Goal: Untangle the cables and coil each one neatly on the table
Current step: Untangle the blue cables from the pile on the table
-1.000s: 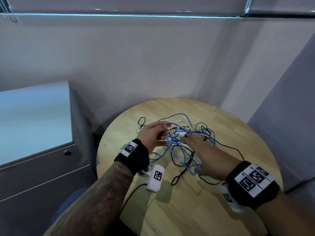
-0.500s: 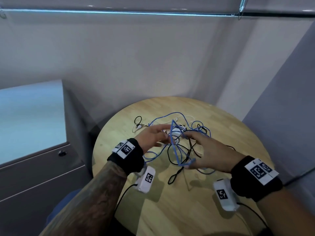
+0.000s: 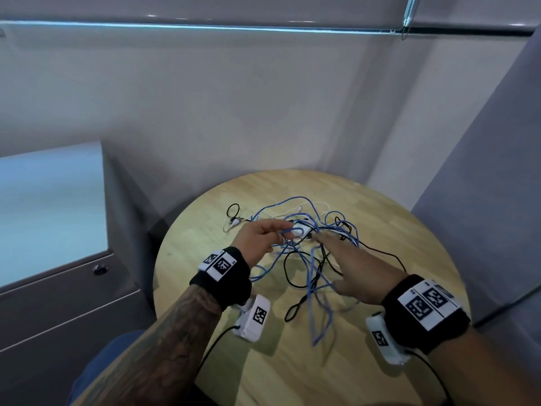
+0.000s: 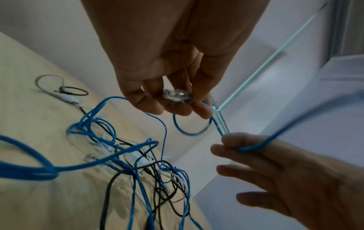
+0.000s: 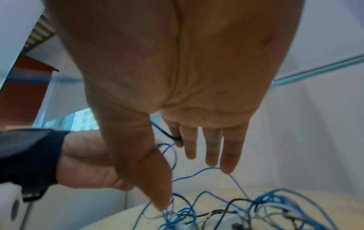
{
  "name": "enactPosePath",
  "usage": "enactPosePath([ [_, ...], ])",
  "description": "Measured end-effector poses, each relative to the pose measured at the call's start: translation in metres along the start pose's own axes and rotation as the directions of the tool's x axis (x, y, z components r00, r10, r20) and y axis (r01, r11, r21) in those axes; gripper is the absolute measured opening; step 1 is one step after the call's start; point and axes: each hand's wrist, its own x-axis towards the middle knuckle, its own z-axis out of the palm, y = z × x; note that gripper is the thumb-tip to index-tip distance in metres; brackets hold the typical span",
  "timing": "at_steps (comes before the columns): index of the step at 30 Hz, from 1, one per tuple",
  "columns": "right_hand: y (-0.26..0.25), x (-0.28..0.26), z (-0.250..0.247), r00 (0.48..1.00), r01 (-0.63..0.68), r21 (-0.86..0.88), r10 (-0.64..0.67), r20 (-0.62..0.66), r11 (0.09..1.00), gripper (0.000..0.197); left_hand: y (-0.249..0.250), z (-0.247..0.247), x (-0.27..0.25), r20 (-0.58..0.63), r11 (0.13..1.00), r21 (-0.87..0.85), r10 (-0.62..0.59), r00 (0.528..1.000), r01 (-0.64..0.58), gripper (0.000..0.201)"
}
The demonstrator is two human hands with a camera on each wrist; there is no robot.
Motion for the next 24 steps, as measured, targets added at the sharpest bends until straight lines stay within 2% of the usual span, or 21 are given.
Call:
enactPosePath([
  [2,0.005,0.003,0.000,0.999,0.027,0.058,-0.026,-0.019,0.998,0.085,-0.004,-0.001,0.001,0.024,0.999,-0.024,-0.039,0.999,0.040,0.027],
  [4,0.008,0.008,0.000,0.982,0.078,0.352,-0.010,-0.191,0.933,0.064,-0.007,0.000,0.000,0.044,0.998,-0.050,-0.040,0.998,0.042,0.022],
  [6,0.003,0.013,0.000,0.906,0.187,0.673,0.140,-0.400,0.715,0.031,-0.006,0.004,-0.002,0.049,0.999,-0.049,-0.015,0.999,0.018,0.023],
  [8,-0.007,0.013,-0.004,0.835,0.293,0.819,0.286,-0.471,0.493,0.013,-0.005,0.010,-0.005,0.075,1.000,-0.015,-0.003,0.997,0.004,0.025],
  [10,-0.014,0.011,-0.009,0.843,0.367,0.889,0.306,-0.442,0.274,0.015,-0.006,0.018,-0.007,0.119,1.000,-0.020,-0.016,0.993,0.018,0.035],
  [11,-0.016,0.010,-0.012,0.866,0.371,0.907,0.279,-0.415,0.198,0.021,-0.007,0.021,-0.008,0.134,0.999,-0.037,-0.031,0.990,0.036,0.043],
  [12,-0.017,0.009,-0.015,0.891,0.359,0.920,0.236,-0.389,0.161,0.026,-0.009,0.023,-0.007,0.137,0.996,-0.060,-0.054,0.989,0.063,0.051],
  [13,-0.017,0.009,-0.017,0.910,0.336,0.928,0.196,-0.365,0.163,0.028,-0.011,0.024,-0.006,0.134,0.991,-0.090,-0.085,0.987,0.098,0.055],
  [15,-0.011,0.010,-0.017,0.928,0.287,0.933,0.180,-0.327,0.215,0.029,-0.012,0.023,-0.002,0.103,0.977,-0.133,-0.152,0.983,0.165,0.047],
  [17,-0.002,0.013,-0.017,0.912,0.256,0.905,0.226,-0.343,0.341,0.028,-0.009,0.020,0.000,0.074,0.958,-0.230,-0.160,0.984,0.173,0.025],
  [18,0.002,0.013,-0.017,0.891,0.248,0.863,0.247,-0.382,0.441,0.023,-0.007,0.018,0.000,0.060,0.941,-0.293,-0.158,0.986,0.169,0.027],
  [20,0.009,0.015,-0.019,0.814,0.250,0.757,0.292,-0.502,0.604,0.015,-0.002,0.015,-0.001,0.041,0.907,-0.395,-0.145,0.989,0.149,0.036],
  [21,0.016,0.019,-0.019,0.752,0.256,0.724,0.339,-0.565,0.641,0.017,0.001,0.013,-0.001,0.060,0.899,-0.414,-0.132,0.989,0.145,0.036],
  [23,0.039,0.028,-0.016,0.623,0.234,0.718,0.465,-0.629,0.656,0.021,0.007,0.008,-0.004,0.187,0.909,-0.369,-0.133,0.973,0.195,0.035],
  [24,0.051,0.032,-0.014,0.581,0.206,0.739,0.528,-0.620,0.641,0.023,0.009,0.006,-0.005,0.272,0.927,-0.300,-0.143,0.952,0.225,0.034],
])
